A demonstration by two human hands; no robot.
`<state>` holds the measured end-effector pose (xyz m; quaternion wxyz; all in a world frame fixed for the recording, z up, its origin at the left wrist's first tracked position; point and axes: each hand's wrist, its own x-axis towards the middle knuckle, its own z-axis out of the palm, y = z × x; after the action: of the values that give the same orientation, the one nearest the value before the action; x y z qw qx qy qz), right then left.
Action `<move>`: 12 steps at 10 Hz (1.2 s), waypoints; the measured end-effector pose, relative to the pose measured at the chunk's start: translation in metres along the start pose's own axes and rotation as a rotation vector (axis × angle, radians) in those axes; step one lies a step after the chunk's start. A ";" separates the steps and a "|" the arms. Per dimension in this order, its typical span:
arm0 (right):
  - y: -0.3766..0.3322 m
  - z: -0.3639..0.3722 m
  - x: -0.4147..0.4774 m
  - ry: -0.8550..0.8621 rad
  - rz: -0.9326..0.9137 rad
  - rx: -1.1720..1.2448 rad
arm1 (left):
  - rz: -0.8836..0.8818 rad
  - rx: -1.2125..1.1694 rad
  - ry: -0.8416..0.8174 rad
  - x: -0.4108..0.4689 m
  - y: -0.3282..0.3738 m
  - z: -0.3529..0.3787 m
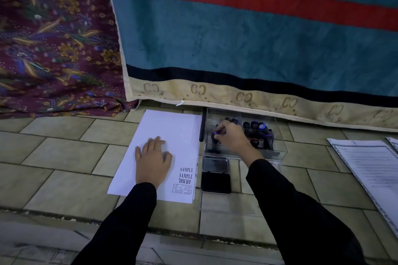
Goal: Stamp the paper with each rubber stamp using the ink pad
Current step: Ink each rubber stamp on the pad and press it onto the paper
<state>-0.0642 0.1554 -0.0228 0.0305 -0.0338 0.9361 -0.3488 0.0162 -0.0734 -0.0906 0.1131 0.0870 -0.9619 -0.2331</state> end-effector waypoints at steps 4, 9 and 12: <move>-0.003 -0.025 0.022 0.131 -0.068 -0.140 | 0.001 -0.026 0.016 0.001 -0.001 0.002; -0.001 -0.004 0.054 0.040 -0.019 -0.652 | 0.003 -0.020 0.010 0.002 -0.004 0.004; -0.006 -0.005 0.056 -0.039 0.109 -0.479 | 0.006 -0.022 0.013 0.001 -0.004 0.003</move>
<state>-0.1206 0.1495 -0.0171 0.0587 0.0036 0.9917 -0.1141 0.0146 -0.0755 -0.0948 0.1212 0.0842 -0.9588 -0.2425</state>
